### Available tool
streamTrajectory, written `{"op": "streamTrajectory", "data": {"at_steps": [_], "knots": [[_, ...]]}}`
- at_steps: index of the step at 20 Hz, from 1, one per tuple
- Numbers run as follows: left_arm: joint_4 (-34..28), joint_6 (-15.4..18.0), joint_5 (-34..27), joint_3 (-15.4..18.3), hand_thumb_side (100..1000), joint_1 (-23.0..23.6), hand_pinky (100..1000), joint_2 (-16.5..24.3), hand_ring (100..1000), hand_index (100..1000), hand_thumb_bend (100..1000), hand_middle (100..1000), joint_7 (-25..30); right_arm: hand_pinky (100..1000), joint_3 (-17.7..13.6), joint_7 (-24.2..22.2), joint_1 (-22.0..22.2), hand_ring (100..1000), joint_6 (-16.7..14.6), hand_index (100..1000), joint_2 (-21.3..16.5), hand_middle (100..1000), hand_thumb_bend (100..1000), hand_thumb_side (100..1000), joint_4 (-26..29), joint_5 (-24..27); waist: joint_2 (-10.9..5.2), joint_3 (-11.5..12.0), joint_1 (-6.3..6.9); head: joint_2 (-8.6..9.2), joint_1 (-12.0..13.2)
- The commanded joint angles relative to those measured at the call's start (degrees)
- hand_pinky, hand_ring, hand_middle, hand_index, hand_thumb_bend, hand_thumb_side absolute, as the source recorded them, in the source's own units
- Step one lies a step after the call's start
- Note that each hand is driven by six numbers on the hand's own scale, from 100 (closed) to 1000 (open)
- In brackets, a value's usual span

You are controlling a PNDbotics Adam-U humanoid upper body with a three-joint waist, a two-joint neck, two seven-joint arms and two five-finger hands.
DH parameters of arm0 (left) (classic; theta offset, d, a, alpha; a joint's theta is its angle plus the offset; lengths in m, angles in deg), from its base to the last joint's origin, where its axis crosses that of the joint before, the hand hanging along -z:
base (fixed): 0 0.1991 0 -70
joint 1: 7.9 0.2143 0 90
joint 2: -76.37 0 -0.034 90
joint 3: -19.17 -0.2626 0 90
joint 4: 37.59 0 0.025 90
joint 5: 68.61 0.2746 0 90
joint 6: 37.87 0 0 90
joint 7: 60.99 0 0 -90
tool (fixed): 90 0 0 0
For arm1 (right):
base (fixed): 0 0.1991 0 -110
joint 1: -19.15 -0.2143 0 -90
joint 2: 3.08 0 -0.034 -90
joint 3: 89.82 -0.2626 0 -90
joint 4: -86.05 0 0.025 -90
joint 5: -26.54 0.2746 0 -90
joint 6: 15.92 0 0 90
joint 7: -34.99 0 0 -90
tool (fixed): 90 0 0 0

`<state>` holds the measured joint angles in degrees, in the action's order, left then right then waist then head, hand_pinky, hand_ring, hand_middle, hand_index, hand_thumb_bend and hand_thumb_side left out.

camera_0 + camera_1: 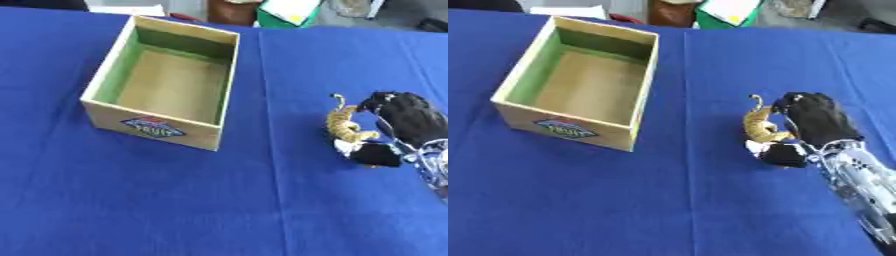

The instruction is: Pick up objects on the table and place them in the box.

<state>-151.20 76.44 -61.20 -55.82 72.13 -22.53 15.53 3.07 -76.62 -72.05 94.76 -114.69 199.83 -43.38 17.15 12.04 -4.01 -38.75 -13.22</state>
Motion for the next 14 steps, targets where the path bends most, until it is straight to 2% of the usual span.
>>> {"op": "streamTrajectory", "data": {"at_steps": [1,9,14], "knots": [[-1.0,0.1,0.2,0.4,631,-0.4,555,1.0,509,729,100,547,0.3,825,0.1,-1.6,0.1,798,0.8,768,-1.3,694,337,900,0.8,-1.8,-0.64,0.0,0.22,0.34,-0.1],[-1.0,0.2,0.1,0.3,630,-0.4,555,0.8,509,728,100,547,0.6,824,1.6,-6.5,0.4,803,-0.2,772,-0.5,693,338,853,0.8,-2.1,-0.39,0.3,0.32,0.43,-0.3],[-1.0,0.2,0.1,0.2,630,-0.4,555,0.7,510,728,100,547,0.7,819,1.8,-9.5,0.1,806,1.3,772,0.1,691,303,853,0.8,-3.2,-0.36,0.5,0.34,0.49,-0.4]]}}
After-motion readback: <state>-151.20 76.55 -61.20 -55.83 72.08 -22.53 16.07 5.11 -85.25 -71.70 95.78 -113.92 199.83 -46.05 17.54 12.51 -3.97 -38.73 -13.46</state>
